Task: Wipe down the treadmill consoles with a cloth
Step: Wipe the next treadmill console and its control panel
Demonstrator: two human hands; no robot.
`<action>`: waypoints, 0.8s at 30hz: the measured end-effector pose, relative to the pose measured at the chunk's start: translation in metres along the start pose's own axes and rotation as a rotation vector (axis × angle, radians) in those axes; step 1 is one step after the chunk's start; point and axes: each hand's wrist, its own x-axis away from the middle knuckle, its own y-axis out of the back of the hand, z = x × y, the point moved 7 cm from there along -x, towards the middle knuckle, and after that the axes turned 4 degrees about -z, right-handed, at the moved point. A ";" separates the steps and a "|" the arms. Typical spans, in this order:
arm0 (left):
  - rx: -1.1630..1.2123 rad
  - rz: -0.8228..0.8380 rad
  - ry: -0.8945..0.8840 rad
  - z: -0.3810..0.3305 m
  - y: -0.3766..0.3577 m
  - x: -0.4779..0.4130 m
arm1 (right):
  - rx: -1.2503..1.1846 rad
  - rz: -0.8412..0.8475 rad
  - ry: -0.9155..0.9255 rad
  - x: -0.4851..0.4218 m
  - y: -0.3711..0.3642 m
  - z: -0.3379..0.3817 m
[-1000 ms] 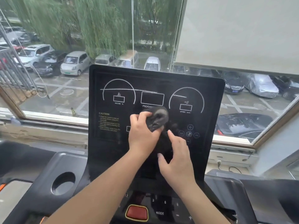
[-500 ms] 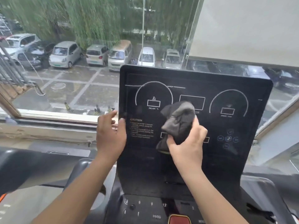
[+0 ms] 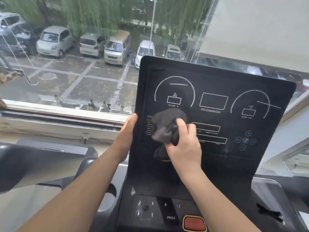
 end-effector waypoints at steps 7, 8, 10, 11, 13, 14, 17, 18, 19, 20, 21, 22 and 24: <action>0.039 -0.008 -0.007 0.011 0.003 -0.003 | 0.100 0.184 0.125 0.034 -0.029 0.026; 0.042 0.011 0.006 0.017 0.005 -0.006 | 0.102 0.191 0.125 0.026 -0.024 0.025; 0.044 0.037 0.026 0.019 0.007 -0.005 | 0.109 0.140 0.119 0.002 -0.009 0.023; 0.054 0.045 0.035 0.014 0.005 0.001 | 0.101 0.095 0.099 -0.013 0.000 0.022; 0.085 0.095 0.038 0.008 -0.003 0.011 | 0.074 0.020 0.048 -0.042 0.014 0.021; 0.112 0.106 0.045 0.008 -0.005 0.013 | 0.068 -0.008 0.038 -0.051 0.017 0.023; 0.196 0.117 0.072 0.006 -0.011 0.020 | 0.087 -0.062 0.063 -0.053 0.012 0.035; 0.199 0.124 0.080 0.002 -0.015 0.023 | 0.081 -0.062 0.073 -0.048 0.007 0.039; 0.201 0.107 0.089 0.006 -0.013 0.021 | 0.075 -0.050 0.086 -0.041 0.001 0.044; 0.196 0.067 0.114 0.017 -0.008 0.017 | 0.076 -0.027 0.106 -0.034 -0.006 0.049; 0.191 0.008 0.145 0.028 0.000 0.016 | 0.084 0.002 0.133 -0.025 -0.014 0.054; 0.170 -0.052 0.181 0.040 0.007 0.019 | 0.093 0.035 0.163 -0.015 -0.022 0.059; 0.066 -0.121 0.218 0.064 0.017 0.021 | 0.100 0.111 0.216 0.007 -0.037 0.067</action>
